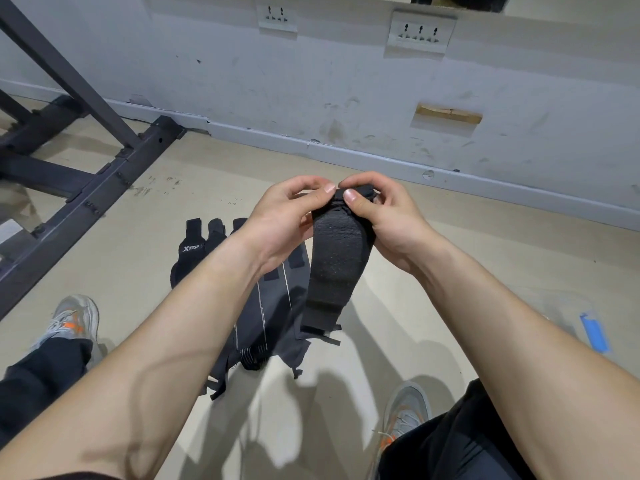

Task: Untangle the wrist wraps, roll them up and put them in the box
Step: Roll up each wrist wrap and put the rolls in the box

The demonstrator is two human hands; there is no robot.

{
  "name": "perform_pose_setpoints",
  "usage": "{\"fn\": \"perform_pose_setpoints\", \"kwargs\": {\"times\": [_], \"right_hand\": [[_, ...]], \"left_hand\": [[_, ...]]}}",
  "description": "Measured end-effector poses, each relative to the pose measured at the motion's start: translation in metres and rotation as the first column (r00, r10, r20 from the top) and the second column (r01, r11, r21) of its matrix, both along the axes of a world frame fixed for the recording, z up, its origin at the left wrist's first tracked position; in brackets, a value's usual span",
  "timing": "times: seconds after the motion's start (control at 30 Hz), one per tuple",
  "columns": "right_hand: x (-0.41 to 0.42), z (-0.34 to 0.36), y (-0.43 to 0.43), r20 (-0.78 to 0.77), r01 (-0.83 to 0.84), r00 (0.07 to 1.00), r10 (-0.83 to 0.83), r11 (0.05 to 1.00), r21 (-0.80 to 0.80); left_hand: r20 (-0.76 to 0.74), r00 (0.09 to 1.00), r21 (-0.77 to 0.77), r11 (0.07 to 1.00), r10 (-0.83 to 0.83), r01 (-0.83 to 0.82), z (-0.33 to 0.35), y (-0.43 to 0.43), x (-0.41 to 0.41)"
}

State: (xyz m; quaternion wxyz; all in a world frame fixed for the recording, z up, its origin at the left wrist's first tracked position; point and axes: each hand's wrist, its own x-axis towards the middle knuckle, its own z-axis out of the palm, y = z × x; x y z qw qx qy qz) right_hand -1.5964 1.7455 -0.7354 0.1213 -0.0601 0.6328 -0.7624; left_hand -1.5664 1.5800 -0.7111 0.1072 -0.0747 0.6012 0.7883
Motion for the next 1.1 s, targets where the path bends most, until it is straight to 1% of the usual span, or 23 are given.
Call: {"fn": "perform_pose_setpoints", "kwargs": {"times": [0.07, 0.17, 0.2, 0.3, 0.33, 0.37, 0.43, 0.47, 0.5, 0.57, 0.67, 0.8, 0.97, 1.1], "right_hand": [[-0.001, -0.001, 0.000, -0.008, 0.006, 1.000, -0.006, 1.000, -0.003], [0.001, -0.002, 0.000, -0.002, 0.005, 1.000, -0.005, 1.000, 0.002], [0.002, -0.001, -0.001, 0.011, -0.001, 1.000, 0.001, 1.000, -0.009], [0.002, 0.004, -0.003, 0.099, 0.013, 0.995, -0.006, 0.998, -0.066], [0.001, 0.005, -0.003, 0.113, 0.021, 0.993, -0.017, 0.999, -0.039], [0.000, 0.005, -0.003, 0.093, 0.023, 0.995, -0.028, 0.999, 0.047], [-0.001, 0.005, -0.002, -0.003, 0.021, 1.000, -0.021, 0.955, 0.295], [-0.001, 0.004, -0.002, -0.034, 0.018, 0.999, -0.006, 0.933, 0.360], [0.000, 0.002, -0.002, -0.050, 0.012, 0.999, 0.008, 0.928, 0.372], [0.000, 0.000, -0.001, -0.099, 0.015, 0.995, 0.018, 0.944, 0.331], [0.002, 0.002, -0.001, -0.156, 0.044, 0.988, -0.003, 0.964, 0.263], [0.003, 0.001, -0.002, -0.121, 0.059, 0.992, -0.040, 0.985, 0.159], [0.005, 0.001, -0.003, -0.098, 0.034, 0.995, -0.023, 0.994, 0.108], [0.005, 0.000, -0.001, -0.073, -0.017, 0.997, 0.021, 0.998, 0.059]], "left_hand": [[0.040, 0.999, -0.056, 0.998, -0.001, 0.003, -0.002, -0.001, -0.001], [-0.014, 0.998, -0.223, 0.973, -0.063, 0.059, -0.005, -0.002, -0.002], [-0.043, 0.998, -0.257, 0.966, -0.048, 0.035, -0.006, -0.002, -0.002], [-0.091, 0.995, -0.281, 0.958, 0.037, -0.061, -0.006, -0.001, -0.003], [-0.106, 0.993, -0.299, 0.951, 0.051, -0.080, -0.005, -0.001, -0.003], [-0.125, 0.990, -0.324, 0.941, 0.058, -0.096, -0.007, 0.000, -0.003], [-0.173, 0.983, -0.373, 0.920, 0.059, -0.121, -0.009, -0.001, -0.003], [-0.195, 0.979, -0.393, 0.911, 0.055, -0.129, -0.011, -0.001, -0.002], [-0.216, 0.975, -0.410, 0.902, 0.049, -0.136, -0.013, -0.002, -0.001], [-0.242, 0.970, -0.427, 0.894, 0.033, -0.137, -0.014, -0.003, 0.002], [-0.232, 0.973, -0.413, 0.905, 0.004, -0.103, -0.015, -0.003, 0.002], [-0.118, 0.992, -0.303, 0.953, -0.042, 0.005, -0.017, -0.002, 0.001], [-0.080, 0.997, -0.215, 0.977, -0.020, 0.002, -0.021, -0.002, 0.002], [-0.060, 0.997, -0.160, 0.987, -0.046, 0.035, -0.021, -0.006, 0.000]]}}
